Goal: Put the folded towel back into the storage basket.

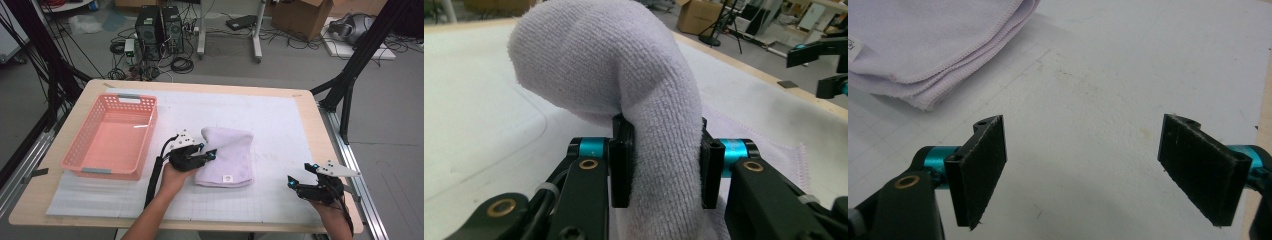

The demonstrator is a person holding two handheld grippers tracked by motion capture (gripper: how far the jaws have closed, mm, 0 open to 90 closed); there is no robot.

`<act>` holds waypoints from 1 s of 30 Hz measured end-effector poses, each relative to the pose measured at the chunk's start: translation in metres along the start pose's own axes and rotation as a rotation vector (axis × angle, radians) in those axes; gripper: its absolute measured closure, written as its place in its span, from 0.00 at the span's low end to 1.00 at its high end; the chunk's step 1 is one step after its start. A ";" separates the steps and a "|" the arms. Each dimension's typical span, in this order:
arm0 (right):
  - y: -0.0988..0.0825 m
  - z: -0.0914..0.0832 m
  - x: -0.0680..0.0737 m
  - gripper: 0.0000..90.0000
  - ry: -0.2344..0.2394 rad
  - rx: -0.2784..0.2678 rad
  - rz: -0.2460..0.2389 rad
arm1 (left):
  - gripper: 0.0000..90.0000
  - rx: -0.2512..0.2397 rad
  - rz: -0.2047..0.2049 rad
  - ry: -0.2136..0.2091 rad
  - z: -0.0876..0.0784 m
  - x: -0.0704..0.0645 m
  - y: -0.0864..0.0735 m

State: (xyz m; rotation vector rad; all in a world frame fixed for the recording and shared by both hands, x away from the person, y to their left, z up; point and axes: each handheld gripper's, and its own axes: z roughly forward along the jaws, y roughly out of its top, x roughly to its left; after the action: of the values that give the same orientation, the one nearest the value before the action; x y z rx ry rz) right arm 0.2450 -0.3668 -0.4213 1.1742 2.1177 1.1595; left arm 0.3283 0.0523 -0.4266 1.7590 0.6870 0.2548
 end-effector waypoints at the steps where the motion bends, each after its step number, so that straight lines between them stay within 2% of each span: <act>1: 0.000 0.000 0.000 0.21 0.001 -0.001 0.001 | 0.75 -0.010 0.018 -0.004 -0.002 -0.001 0.001; 6: 0.000 0.000 0.001 0.21 0.001 -0.004 0.002 | 0.76 -0.057 0.078 -0.021 -0.011 -0.010 0.010; 12: 0.000 0.000 0.000 0.21 0.001 -0.003 -0.001 | 0.76 -0.097 0.112 -0.039 -0.020 -0.016 0.021; 17: 0.000 -0.001 0.001 0.21 0.000 -0.004 0.002 | 0.77 -0.125 0.130 -0.048 -0.027 -0.017 0.025; 30: 0.001 0.000 0.001 0.21 0.003 -0.009 0.003 | 0.77 -0.201 0.144 -0.047 -0.053 -0.016 0.043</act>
State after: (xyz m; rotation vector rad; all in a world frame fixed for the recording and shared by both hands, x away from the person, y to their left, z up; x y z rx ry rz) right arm 0.2448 -0.3659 -0.4200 1.1728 2.1114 1.1717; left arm 0.3022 0.0792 -0.3679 1.6174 0.4844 0.3674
